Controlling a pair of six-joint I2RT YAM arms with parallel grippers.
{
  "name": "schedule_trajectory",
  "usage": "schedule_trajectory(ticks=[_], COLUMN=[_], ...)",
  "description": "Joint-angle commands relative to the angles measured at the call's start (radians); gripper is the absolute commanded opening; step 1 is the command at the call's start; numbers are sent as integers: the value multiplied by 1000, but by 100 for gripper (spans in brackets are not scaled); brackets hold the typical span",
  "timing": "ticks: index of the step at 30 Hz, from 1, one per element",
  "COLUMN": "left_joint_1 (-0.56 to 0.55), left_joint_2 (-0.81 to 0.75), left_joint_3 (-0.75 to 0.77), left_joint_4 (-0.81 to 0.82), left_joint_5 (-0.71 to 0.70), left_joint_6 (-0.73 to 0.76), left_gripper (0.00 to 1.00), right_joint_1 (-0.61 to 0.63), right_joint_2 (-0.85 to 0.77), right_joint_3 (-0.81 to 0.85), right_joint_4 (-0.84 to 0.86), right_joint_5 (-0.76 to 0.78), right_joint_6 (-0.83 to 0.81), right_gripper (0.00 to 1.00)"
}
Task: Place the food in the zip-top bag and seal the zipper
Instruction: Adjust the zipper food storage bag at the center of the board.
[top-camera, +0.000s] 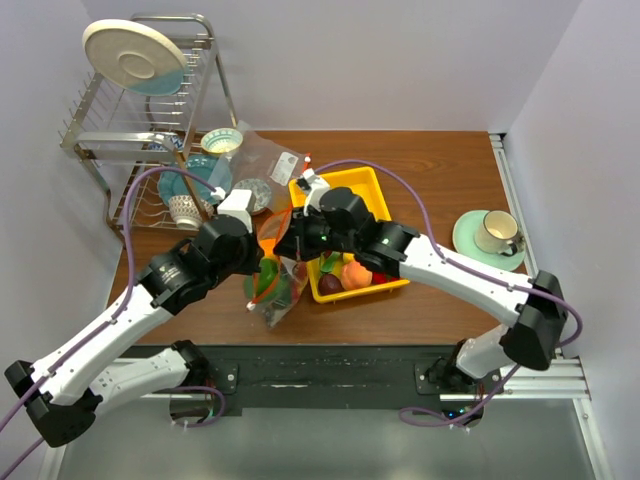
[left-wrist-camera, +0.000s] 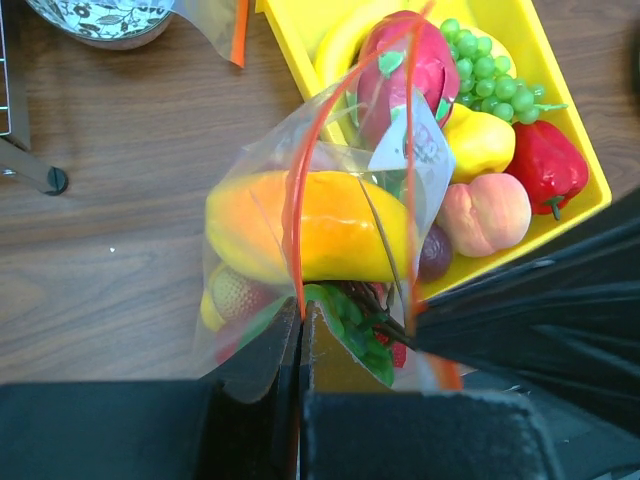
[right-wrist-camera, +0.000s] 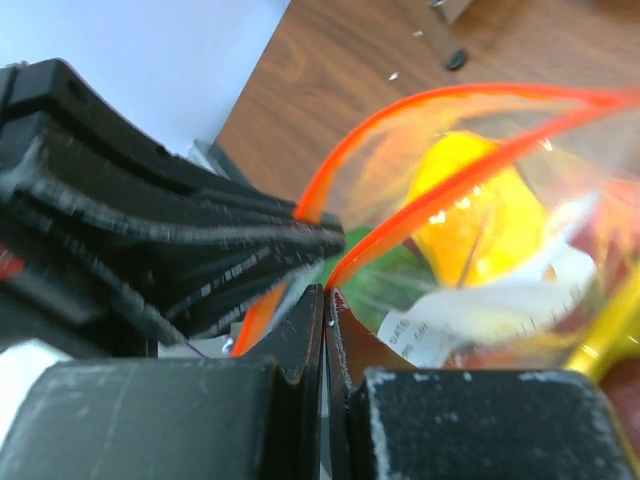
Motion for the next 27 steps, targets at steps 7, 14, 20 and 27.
schedule_trajectory(ticks=[7,14,20,27], left_joint_1=[-6,-4,-4,-6], left_joint_2=[-11,-50,-192,-391], left_joint_3=[62,61,13,-168], left_joint_4=[100,87,133,297], left_joint_5=[64,173,339,525], left_joint_6=[42,94,152,125], left_gripper=[13,59,100,95], right_joint_1=[-16,-22,-31,-54], right_joint_2=[-95,-83,-55,-34], right_joint_3=[-62,-77,-60,-52], right_joint_4=[30,33,30,34], right_joint_5=[130,156,153,135], right_joint_6=[3,16,19,32], right_gripper=[0,0,0,0])
